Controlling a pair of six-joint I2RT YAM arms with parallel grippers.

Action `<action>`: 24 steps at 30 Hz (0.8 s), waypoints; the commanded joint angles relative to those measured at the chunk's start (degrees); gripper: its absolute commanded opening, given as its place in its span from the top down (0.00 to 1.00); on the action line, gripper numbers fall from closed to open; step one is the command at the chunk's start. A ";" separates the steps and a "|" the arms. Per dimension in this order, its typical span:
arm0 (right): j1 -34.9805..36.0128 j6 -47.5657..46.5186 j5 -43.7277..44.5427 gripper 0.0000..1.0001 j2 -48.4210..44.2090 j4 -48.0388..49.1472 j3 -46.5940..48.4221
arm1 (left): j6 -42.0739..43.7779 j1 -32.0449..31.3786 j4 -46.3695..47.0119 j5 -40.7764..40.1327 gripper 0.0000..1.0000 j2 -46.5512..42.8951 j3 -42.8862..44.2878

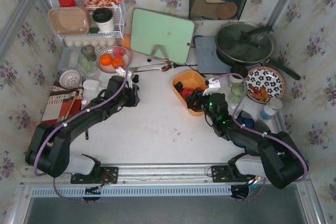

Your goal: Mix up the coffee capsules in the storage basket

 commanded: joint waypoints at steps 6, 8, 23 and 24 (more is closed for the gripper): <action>0.24 -0.14 1.17 0.33 -0.54 2.04 0.01 | 8.28 -5.05 18.19 7.63 0.79 0.44 -0.11; 0.27 -0.01 3.15 0.33 -1.34 2.05 -0.52 | 9.99 -7.11 19.33 7.84 0.79 3.57 2.29; 0.28 0.45 14.29 0.32 -8.61 6.82 -6.83 | 10.82 -14.43 23.47 8.73 0.67 31.91 31.38; 0.26 0.47 14.05 0.32 -8.42 6.79 -6.71 | 10.33 -14.45 22.68 8.43 0.65 33.68 33.57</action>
